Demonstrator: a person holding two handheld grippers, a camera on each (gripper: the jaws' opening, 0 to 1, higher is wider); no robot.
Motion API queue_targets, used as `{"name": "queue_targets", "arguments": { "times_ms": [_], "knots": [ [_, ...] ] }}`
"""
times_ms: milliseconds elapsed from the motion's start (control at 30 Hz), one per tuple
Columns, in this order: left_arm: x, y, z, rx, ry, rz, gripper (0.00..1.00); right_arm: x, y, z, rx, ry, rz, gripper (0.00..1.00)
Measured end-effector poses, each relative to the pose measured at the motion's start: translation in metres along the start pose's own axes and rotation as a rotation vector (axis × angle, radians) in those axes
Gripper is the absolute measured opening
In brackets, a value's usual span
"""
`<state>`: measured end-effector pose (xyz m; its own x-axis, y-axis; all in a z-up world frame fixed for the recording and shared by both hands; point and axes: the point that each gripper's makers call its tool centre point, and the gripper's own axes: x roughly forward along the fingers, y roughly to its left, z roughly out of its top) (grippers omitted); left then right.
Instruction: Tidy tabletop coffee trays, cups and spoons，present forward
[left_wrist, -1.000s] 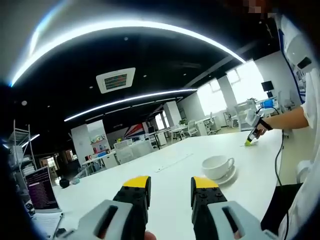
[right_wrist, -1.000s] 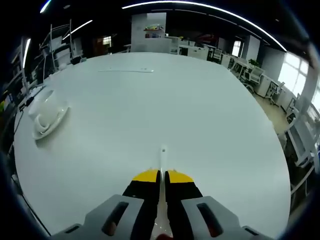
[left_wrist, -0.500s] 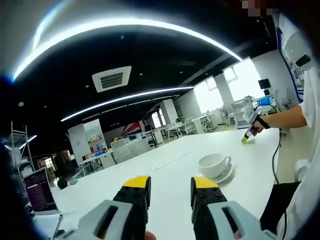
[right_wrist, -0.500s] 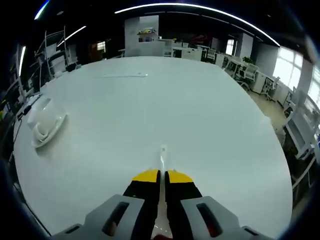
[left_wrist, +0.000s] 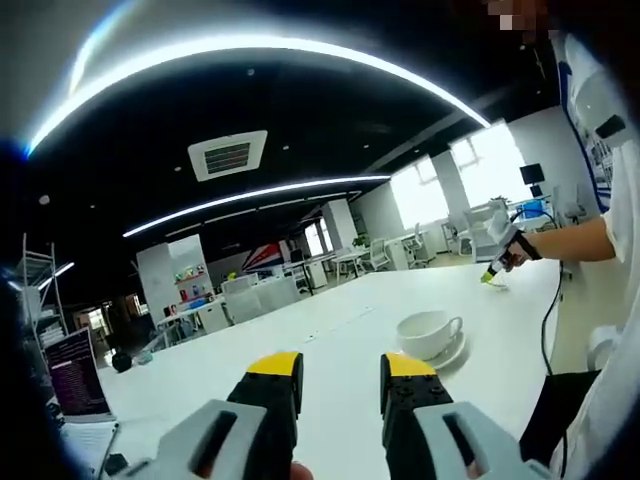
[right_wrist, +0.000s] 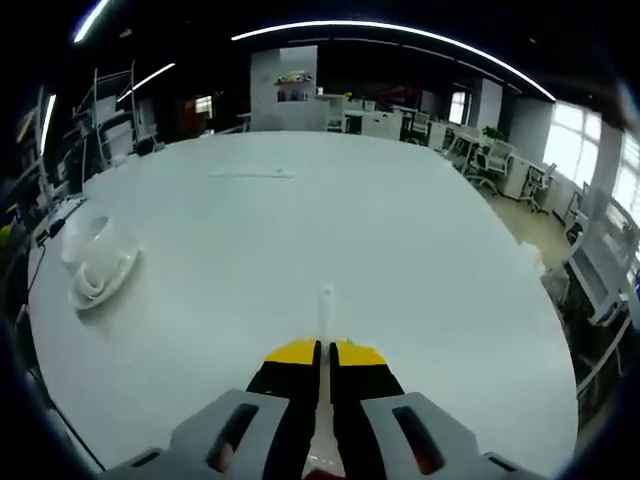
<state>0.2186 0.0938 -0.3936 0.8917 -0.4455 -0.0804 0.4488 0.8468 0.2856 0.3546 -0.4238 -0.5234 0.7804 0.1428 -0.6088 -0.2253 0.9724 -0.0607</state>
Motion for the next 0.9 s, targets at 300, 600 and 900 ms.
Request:
{"name": "queue_targets", "arguments": {
  "times_ms": [300, 600, 900],
  "knots": [
    [0.002, 0.001, 0.004, -0.004, -0.011, 0.009, 0.32, -0.010, 0.005, 0.026, -0.014, -0.071, 0.002, 0.05],
    [-0.002, 0.000, 0.004, -0.009, -0.012, 0.013, 0.32, -0.016, 0.018, 0.079, -0.062, -0.181, 0.044, 0.05],
    [-0.005, 0.000, 0.006, -0.004, -0.019, 0.015, 0.32, -0.030, 0.061, 0.129, -0.121, -0.281, 0.119, 0.05]
  ]
}}
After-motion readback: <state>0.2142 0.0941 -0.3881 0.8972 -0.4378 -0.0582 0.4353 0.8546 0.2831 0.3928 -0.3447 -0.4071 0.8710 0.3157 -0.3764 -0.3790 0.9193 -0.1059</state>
